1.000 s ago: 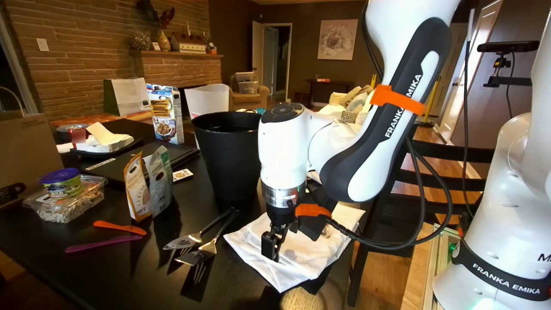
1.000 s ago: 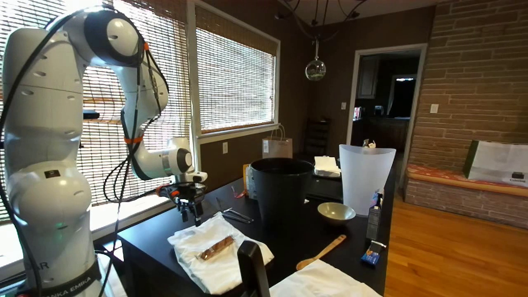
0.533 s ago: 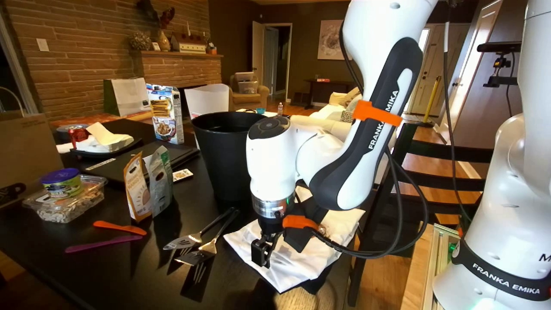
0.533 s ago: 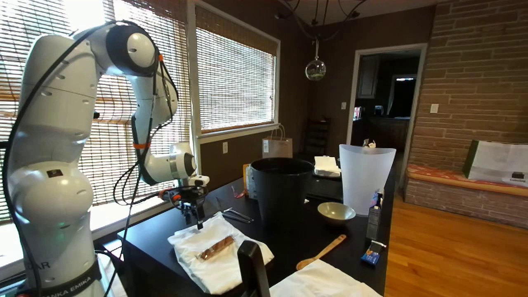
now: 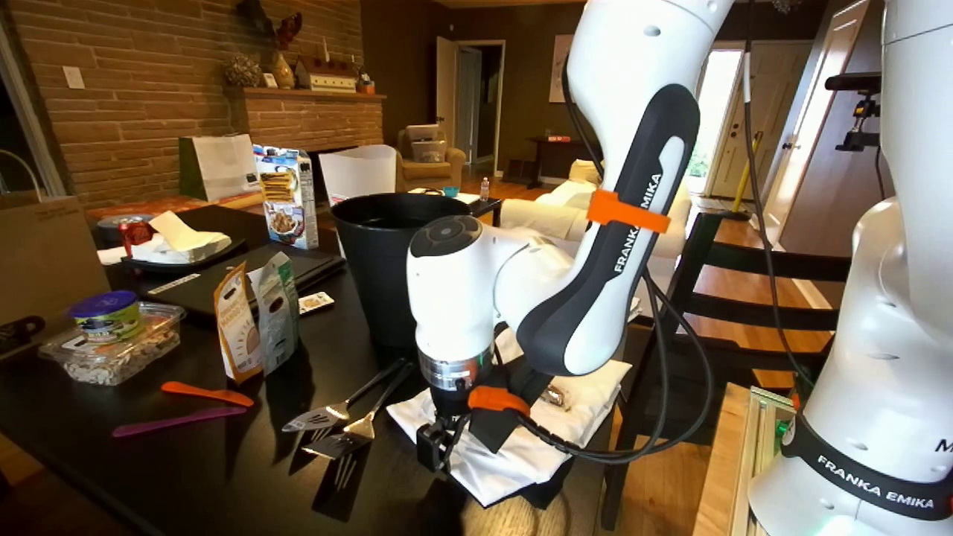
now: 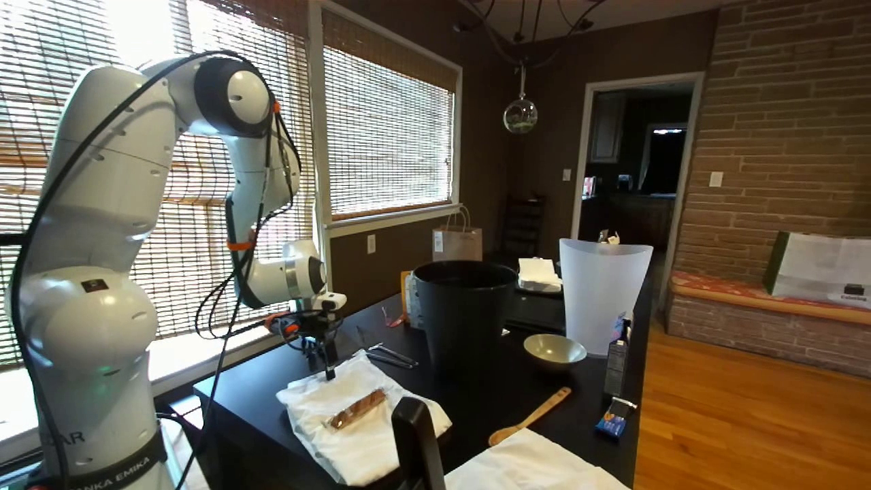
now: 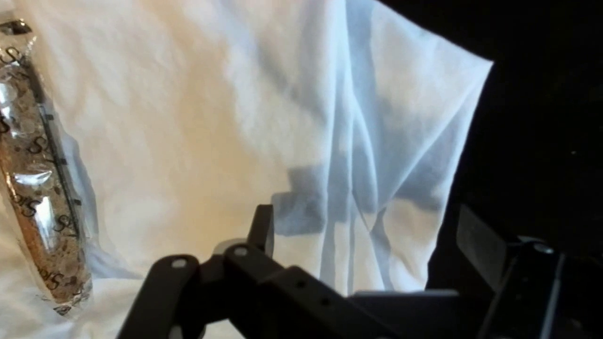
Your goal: Fold the package on the towel with the same towel
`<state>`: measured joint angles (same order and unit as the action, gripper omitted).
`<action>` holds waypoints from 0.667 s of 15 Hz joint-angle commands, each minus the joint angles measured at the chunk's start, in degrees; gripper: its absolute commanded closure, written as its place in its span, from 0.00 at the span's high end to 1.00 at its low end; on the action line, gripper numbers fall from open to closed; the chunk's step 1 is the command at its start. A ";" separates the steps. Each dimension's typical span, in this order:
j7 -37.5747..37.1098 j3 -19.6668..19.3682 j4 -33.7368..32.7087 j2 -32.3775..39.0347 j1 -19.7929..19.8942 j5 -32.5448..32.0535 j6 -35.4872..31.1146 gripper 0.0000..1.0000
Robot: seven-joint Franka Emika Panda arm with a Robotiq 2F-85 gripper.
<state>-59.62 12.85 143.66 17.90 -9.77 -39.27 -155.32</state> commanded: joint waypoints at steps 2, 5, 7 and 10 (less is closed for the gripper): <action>-3.23 -0.96 -2.50 3.44 -1.95 -1.48 0.05 1.00; -3.58 -1.22 -3.37 4.48 -2.64 -1.58 0.42 0.74; -3.84 -1.32 -3.77 4.63 -3.19 -1.62 0.57 0.59; -3.61 -1.12 -3.99 4.40 -3.61 -1.02 0.94 0.38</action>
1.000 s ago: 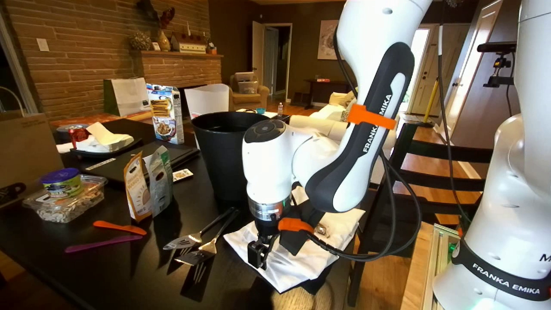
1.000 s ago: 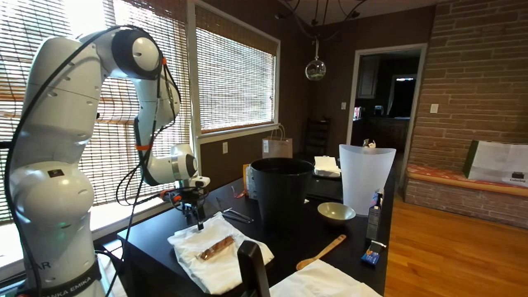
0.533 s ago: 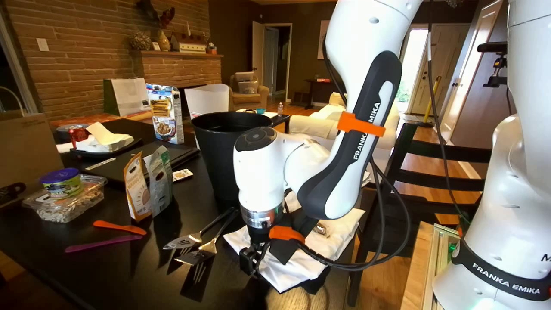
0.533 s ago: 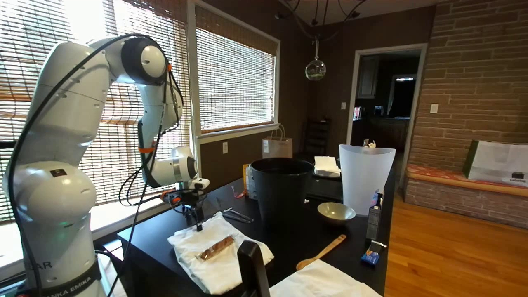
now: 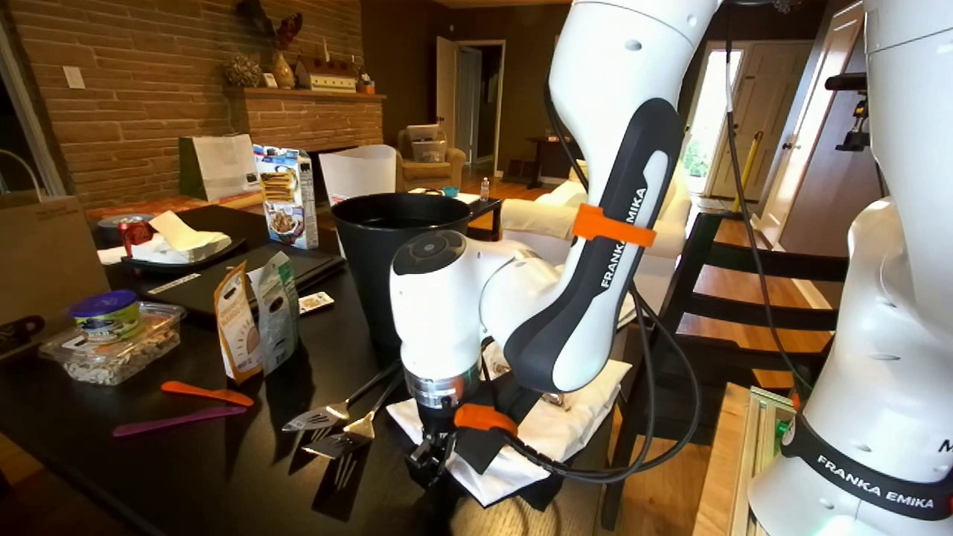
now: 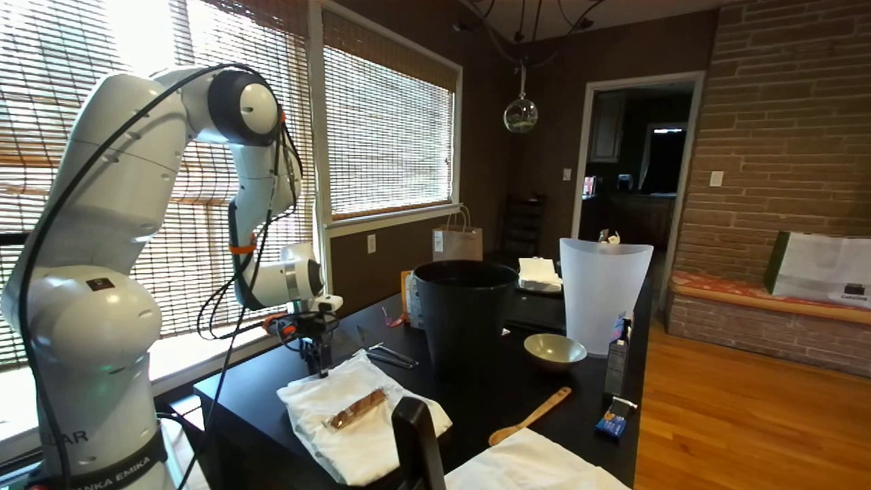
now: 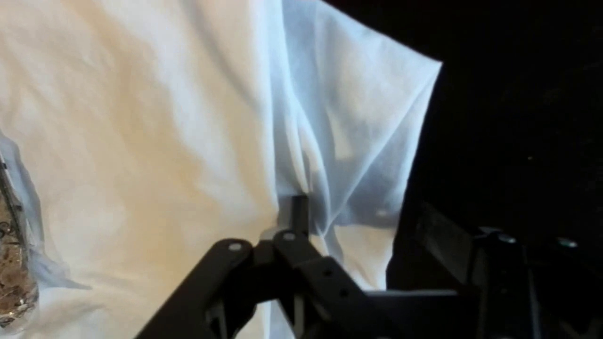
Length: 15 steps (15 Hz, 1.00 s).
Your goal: Fold the package on the towel with the same towel
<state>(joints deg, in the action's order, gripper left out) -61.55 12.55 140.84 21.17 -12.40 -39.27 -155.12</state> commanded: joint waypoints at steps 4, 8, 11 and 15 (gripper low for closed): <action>-1.07 -0.65 -1.13 0.40 -0.88 -0.67 1.69 0.10; -0.68 -0.35 -1.18 -0.29 -0.80 -0.39 2.42 0.34; 1.11 -3.52 -1.12 -0.61 -4.26 2.03 2.57 0.08; 1.07 -5.65 -1.06 -0.89 -6.67 2.19 2.75 0.01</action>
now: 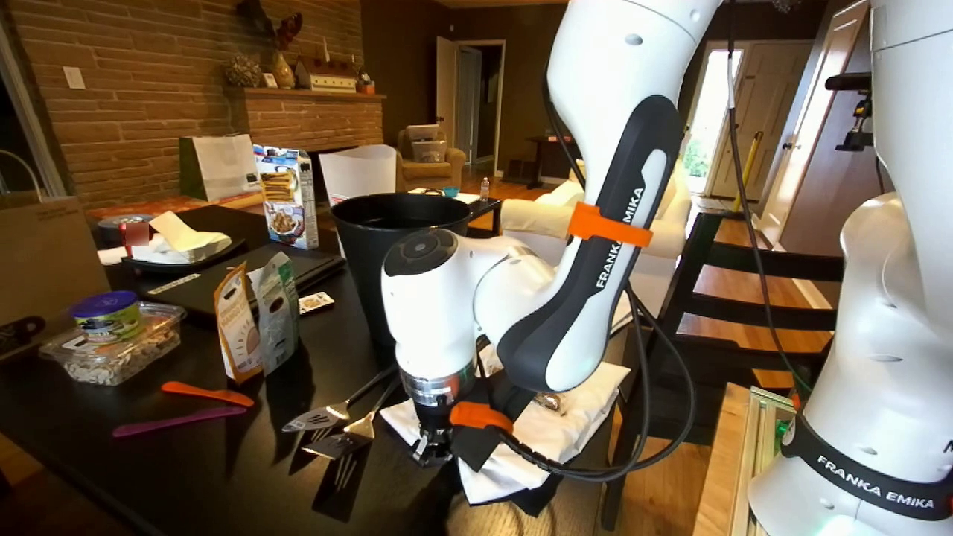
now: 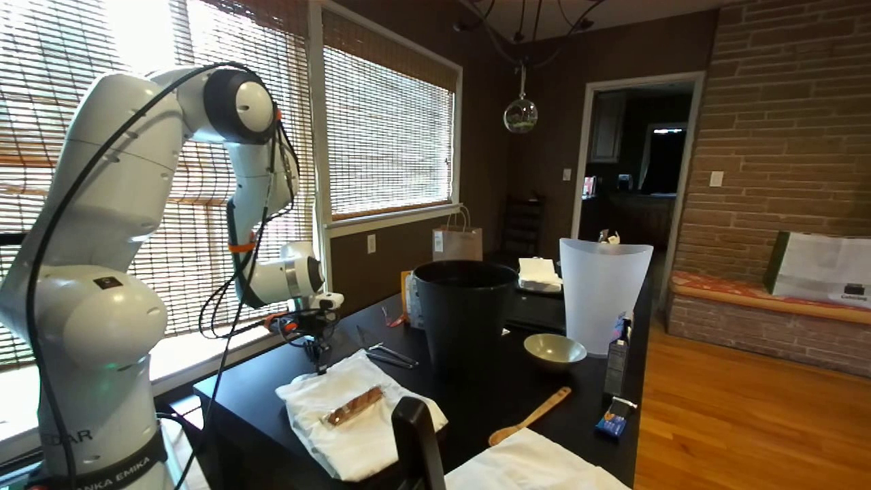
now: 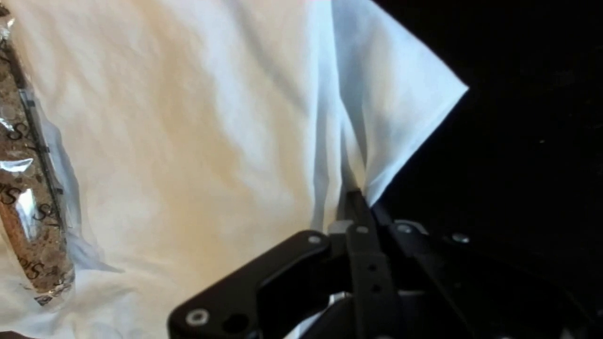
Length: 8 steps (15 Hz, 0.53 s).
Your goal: Fold the package on the towel with the same towel
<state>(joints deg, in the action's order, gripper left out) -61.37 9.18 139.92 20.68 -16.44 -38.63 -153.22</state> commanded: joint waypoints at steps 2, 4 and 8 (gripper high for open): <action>1.57 -2.79 0.33 -1.27 -3.01 1.98 0.89 0.03; 3.36 -2.66 1.11 -2.77 -2.54 2.83 0.42 0.04; 7.97 -2.85 3.13 -6.98 -1.29 6.25 0.21 0.03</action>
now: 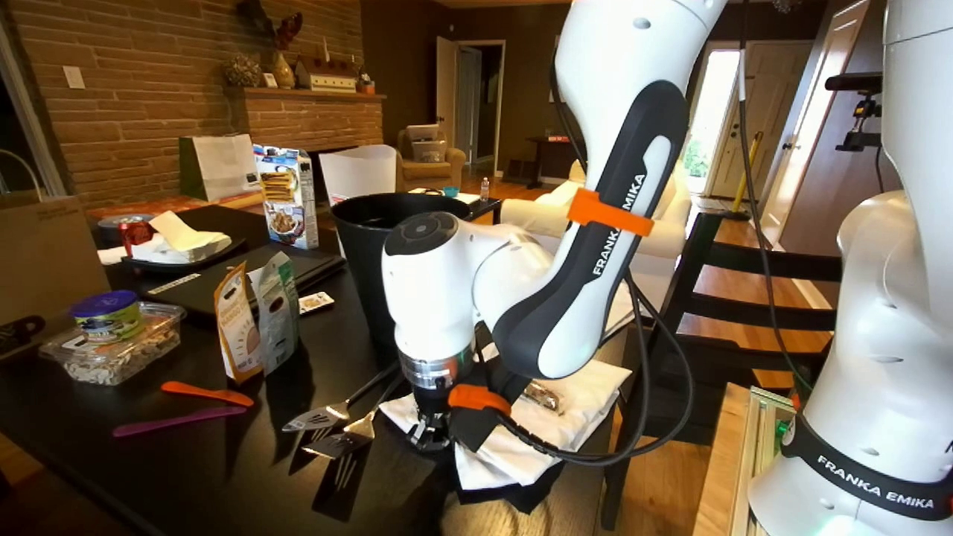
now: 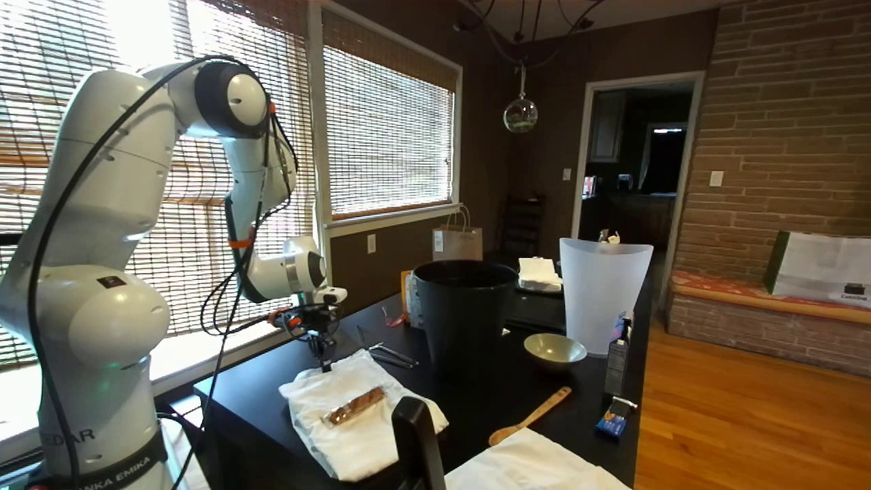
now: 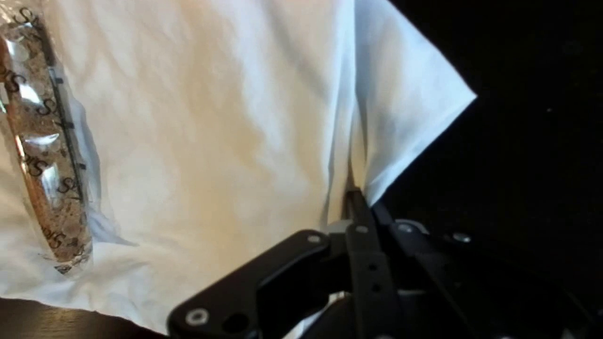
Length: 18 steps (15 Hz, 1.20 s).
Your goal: Fold the package on the towel with the same towel
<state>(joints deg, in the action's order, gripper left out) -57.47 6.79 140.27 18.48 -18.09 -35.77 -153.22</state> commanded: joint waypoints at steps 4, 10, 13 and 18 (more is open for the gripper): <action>9.63 -0.53 5.34 -10.24 1.16 8.43 1.97 0.03; 8.22 -1.04 9.66 -17.85 3.34 7.94 7.07 0.03; 8.04 -1.01 11.46 -20.29 5.76 7.84 7.44 0.03; 7.48 -1.45 13.58 -22.10 10.17 7.61 7.65 0.03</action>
<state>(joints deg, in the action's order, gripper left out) -49.42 5.43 151.47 -0.97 -10.17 -27.71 -146.09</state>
